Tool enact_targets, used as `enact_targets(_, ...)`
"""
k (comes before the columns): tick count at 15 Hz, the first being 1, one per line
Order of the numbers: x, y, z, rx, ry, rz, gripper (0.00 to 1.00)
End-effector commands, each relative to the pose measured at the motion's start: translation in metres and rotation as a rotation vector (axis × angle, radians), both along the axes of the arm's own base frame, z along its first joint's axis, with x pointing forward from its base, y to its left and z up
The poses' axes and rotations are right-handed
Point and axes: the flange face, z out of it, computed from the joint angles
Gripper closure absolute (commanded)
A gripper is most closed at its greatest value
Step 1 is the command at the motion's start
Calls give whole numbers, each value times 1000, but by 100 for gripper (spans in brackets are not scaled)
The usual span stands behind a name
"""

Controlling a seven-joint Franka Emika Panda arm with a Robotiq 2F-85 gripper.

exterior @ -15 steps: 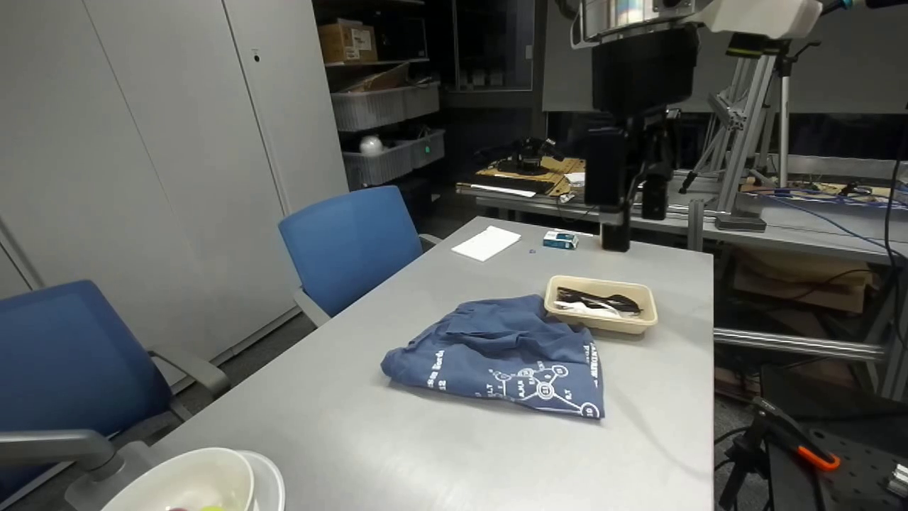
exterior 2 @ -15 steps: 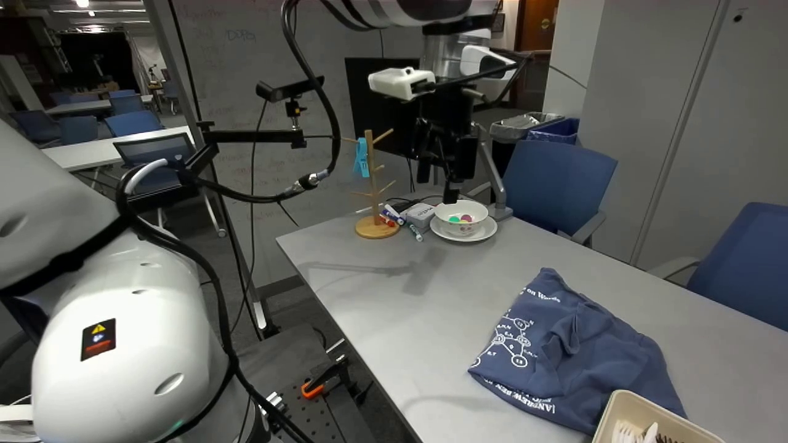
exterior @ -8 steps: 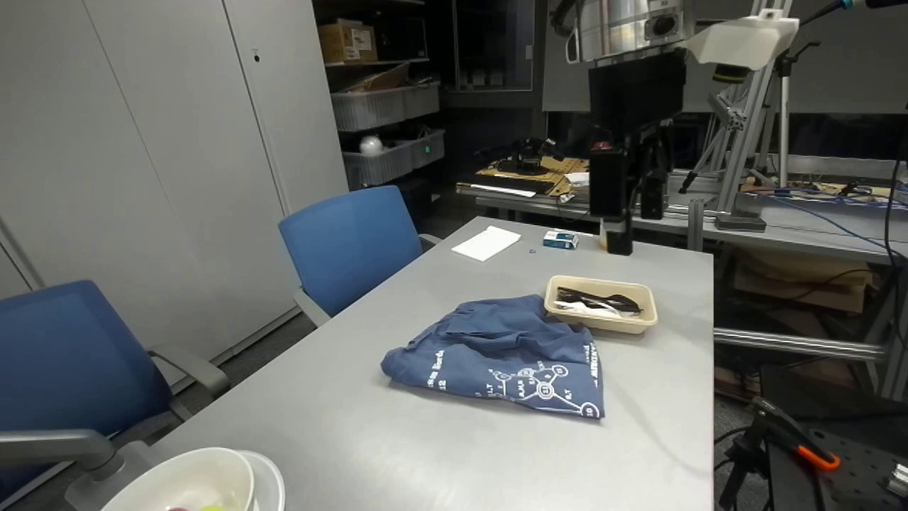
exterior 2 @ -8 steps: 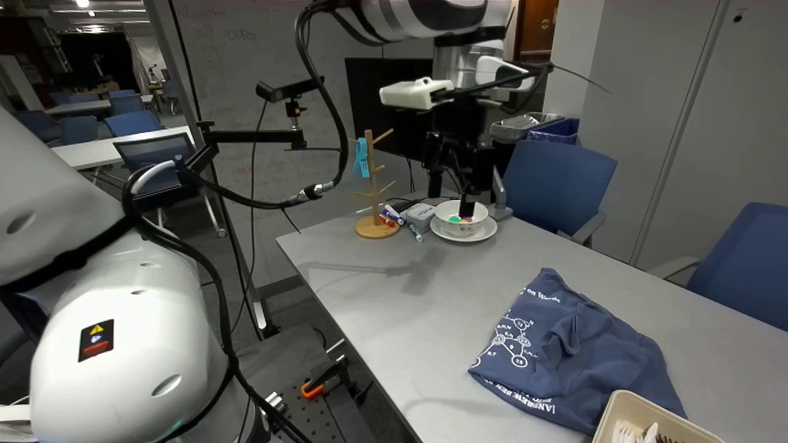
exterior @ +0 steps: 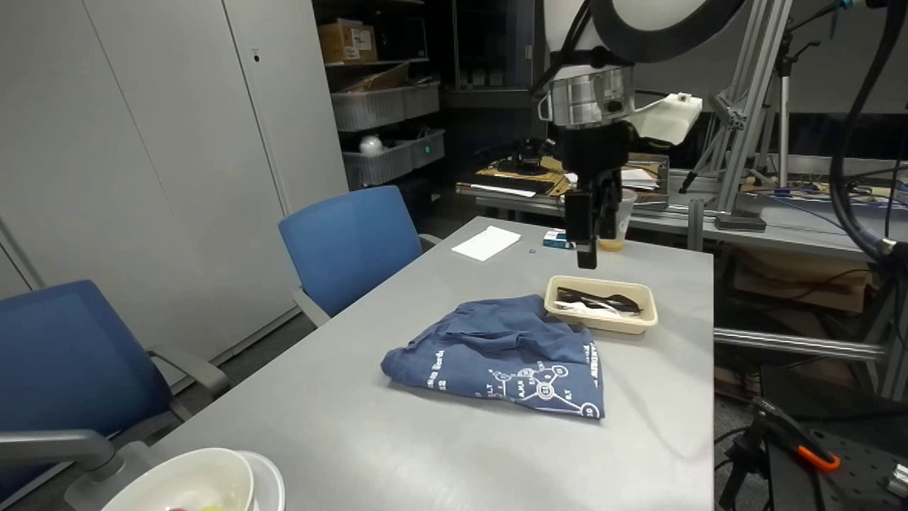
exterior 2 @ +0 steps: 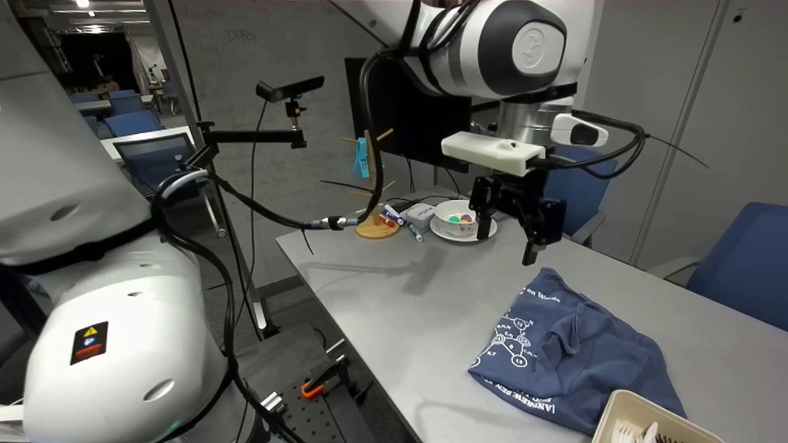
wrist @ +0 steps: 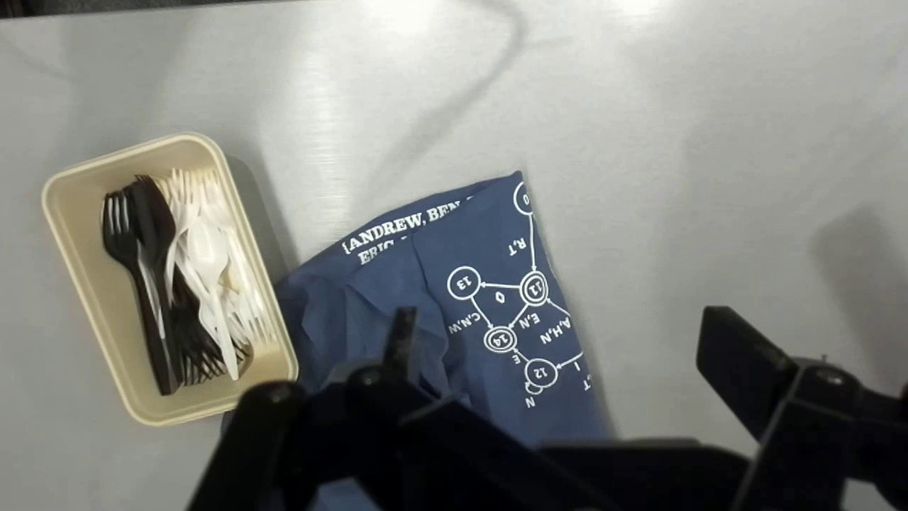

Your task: Unfold the blue shirt

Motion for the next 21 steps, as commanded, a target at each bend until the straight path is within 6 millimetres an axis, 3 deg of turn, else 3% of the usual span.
enact_targets(1, 3, 0, -1, 0, 2, 1, 0)
enact_targets(3, 6, 0, 0, -1, -2, 2, 0)
enact_targets(5, 11, -4, -16, -52, 20, 6, 0)
enact_targets(12, 60, -7, -103, -173, -79, 193, 0)
enact_targets(17, 79, -17, -159, -208, -99, 223, 1)
enact_targets(18, 82, -20, -164, -240, -96, 207, 0)
enact_targets(19, 68, -14, -155, -194, -84, 220, 0)
enact_targets(21, 73, -20, -166, -214, -77, 208, 0)
